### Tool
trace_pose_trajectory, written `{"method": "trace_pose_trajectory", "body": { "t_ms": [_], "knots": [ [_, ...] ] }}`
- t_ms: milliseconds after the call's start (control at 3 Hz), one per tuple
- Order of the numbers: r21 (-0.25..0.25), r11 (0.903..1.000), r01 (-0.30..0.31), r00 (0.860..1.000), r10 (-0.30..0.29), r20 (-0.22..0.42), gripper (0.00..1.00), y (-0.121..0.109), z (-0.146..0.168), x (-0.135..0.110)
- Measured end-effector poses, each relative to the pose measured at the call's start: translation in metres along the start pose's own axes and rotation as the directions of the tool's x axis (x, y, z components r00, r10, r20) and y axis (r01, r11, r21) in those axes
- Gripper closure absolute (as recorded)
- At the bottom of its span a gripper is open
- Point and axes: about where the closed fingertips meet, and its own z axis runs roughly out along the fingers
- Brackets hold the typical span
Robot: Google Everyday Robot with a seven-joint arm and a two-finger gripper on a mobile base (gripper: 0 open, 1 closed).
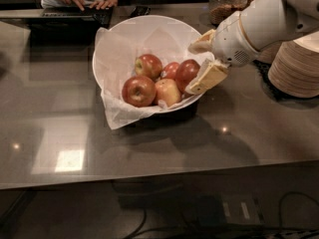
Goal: Pick apple from white bowl
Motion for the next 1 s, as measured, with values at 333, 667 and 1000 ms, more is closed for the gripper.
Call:
{"method": "trace_pose_trajectory", "body": {
  "t_ms": [333,667,1000],
  "knots": [
    [-0.009,0.9999,-0.007,1.000,0.007,0.002,0.31,0.000,0.005,0.003],
    [-0.029,0.9994,-0.021,1.000,0.021,0.006,0.30,0.001,0.014,0.007],
    [-0.042,0.9987,-0.029,1.000,0.029,0.009,0.31,0.001,0.020,0.009]
  ]
}}
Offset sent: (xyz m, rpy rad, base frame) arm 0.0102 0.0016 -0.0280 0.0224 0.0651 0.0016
